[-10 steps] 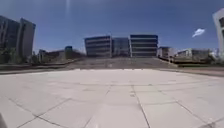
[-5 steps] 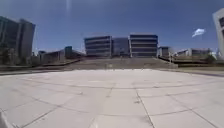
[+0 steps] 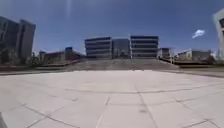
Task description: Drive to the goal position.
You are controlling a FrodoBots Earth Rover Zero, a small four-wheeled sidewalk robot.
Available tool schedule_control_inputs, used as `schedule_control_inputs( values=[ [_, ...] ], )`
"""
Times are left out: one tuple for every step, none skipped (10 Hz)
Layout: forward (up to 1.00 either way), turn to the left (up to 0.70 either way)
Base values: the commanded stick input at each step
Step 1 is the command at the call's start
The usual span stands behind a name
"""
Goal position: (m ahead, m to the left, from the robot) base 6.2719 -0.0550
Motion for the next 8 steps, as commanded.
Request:
schedule_control_inputs(
  values=[
    [0.70,0.00],
    [0.70,0.00],
    [0.70,0.00],
    [0.70,0.00],
    [0.70,0.00],
    [0.70,0.00],
    [0.70,0.00],
    [0.70,0.00]
  ],
)
